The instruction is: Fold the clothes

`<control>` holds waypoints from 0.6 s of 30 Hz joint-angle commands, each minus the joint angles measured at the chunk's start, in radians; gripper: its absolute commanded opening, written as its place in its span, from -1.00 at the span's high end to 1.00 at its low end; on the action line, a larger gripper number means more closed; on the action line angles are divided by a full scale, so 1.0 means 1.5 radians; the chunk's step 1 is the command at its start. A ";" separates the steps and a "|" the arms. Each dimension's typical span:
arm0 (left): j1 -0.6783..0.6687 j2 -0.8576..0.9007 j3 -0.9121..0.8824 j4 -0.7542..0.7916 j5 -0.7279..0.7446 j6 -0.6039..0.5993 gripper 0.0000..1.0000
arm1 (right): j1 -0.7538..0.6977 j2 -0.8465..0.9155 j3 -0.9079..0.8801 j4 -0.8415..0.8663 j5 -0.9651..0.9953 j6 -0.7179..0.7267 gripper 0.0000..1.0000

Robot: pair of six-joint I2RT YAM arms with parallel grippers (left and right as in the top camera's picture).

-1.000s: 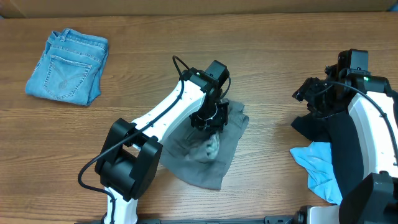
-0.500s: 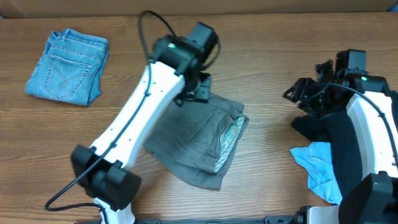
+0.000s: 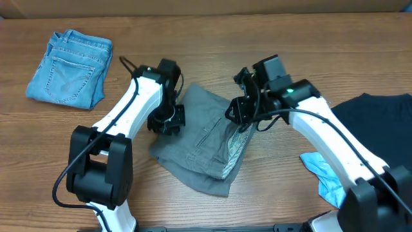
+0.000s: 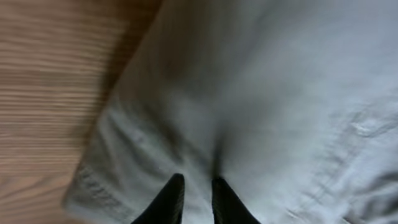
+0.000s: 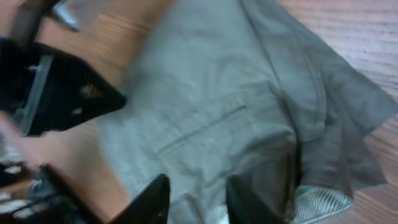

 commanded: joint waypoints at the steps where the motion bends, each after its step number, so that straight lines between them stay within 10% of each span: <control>1: 0.010 0.000 -0.067 0.036 0.046 0.013 0.53 | -0.013 0.096 -0.003 -0.013 0.065 0.024 0.48; 10: 0.010 0.000 -0.105 0.057 0.040 0.014 0.07 | -0.054 0.214 -0.001 -0.138 0.145 0.118 0.71; 18: 0.027 -0.001 -0.030 0.019 0.054 0.025 0.04 | -0.044 0.058 0.009 -0.168 0.030 -0.056 0.35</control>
